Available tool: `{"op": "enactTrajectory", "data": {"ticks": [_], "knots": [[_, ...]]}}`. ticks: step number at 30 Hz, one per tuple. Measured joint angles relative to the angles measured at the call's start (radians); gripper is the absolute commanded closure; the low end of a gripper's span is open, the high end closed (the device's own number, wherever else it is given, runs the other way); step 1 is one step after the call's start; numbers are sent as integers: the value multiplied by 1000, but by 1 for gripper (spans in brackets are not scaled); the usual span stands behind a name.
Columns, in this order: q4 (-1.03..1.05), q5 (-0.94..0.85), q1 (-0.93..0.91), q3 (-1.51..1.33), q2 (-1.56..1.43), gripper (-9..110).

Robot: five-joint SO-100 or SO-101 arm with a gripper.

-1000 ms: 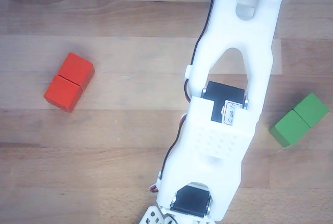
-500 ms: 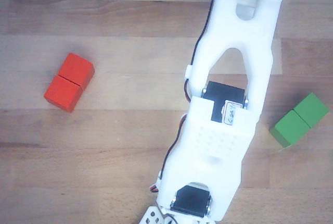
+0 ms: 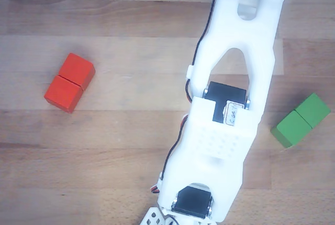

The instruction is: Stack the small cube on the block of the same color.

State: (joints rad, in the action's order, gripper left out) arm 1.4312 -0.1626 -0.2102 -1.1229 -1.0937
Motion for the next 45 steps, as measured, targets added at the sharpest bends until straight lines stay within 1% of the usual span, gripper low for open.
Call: {"op": "enactTrajectory", "data": {"ticks": [6, 36, 39, 45], "knots": [[0, -3, -35, 0, 0, 97], [0, -12, -35, 41, 48, 97], [0, -12, -35, 41, 48, 93], [23, -12, -8, 40, 49, 76]]}}
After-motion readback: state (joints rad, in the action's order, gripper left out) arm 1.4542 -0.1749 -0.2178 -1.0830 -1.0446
